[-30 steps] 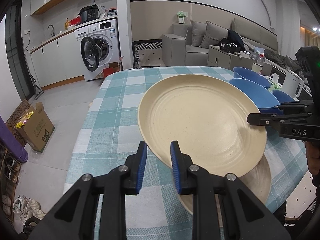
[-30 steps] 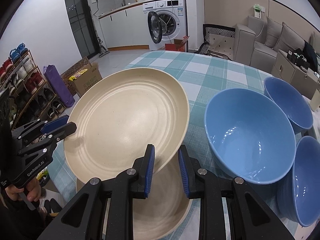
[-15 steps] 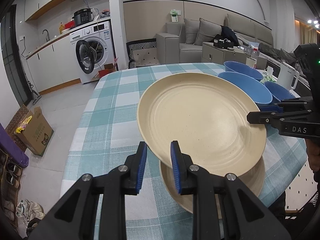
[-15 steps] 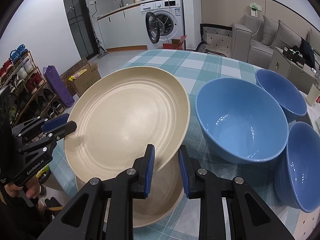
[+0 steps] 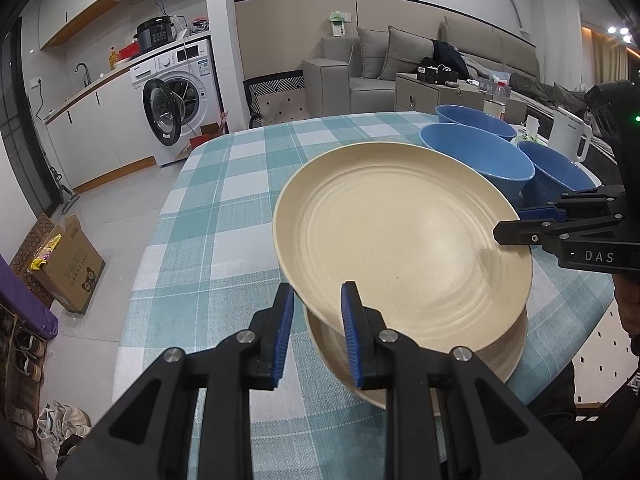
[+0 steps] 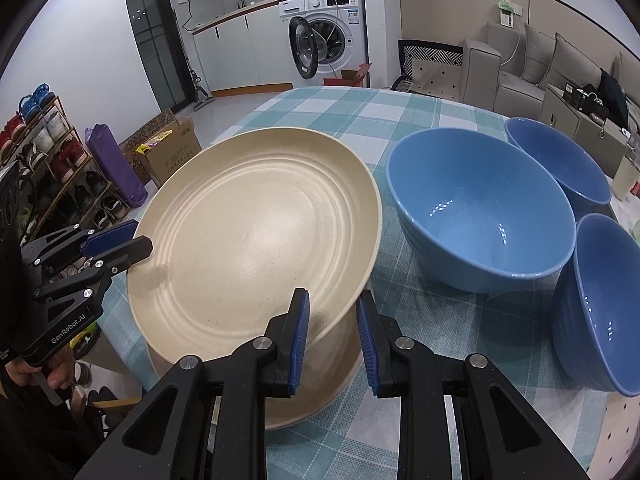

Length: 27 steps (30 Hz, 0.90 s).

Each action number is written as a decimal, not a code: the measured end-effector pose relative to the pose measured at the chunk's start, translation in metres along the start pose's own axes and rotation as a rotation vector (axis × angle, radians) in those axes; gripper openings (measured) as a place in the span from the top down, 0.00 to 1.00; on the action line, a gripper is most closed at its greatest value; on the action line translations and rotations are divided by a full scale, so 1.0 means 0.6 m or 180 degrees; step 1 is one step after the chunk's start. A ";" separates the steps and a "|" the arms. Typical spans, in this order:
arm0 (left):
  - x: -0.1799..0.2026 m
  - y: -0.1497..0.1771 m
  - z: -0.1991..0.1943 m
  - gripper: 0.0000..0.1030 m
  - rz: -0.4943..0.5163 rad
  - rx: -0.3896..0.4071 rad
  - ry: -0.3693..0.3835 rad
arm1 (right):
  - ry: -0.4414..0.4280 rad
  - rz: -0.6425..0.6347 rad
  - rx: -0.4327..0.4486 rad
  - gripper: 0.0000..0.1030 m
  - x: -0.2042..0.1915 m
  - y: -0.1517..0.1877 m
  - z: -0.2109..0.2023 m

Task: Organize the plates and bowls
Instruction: 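Lower the held plate onto the stacked cream plates with both grippers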

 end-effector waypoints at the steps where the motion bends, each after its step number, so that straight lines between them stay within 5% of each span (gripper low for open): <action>1: 0.001 0.002 -0.001 0.78 0.0009 -0.0003 -0.0001 | -0.0001 0.0005 -0.0006 0.76 0.000 0.003 0.001; 27: 0.023 0.040 0.005 0.78 0.0080 -0.0152 0.0039 | 0.0249 -0.0146 -0.0196 0.76 -0.010 0.055 0.021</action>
Point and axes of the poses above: each gripper's, at about its wrist camera, not at the fingertips, and z roughly the way its jaws point, x to its right, y to its underside, the point moved 4 cm from there along z, roughly the way its jaws point, and after that the axes turned 8 degrees about z, right-handed, at the moved point
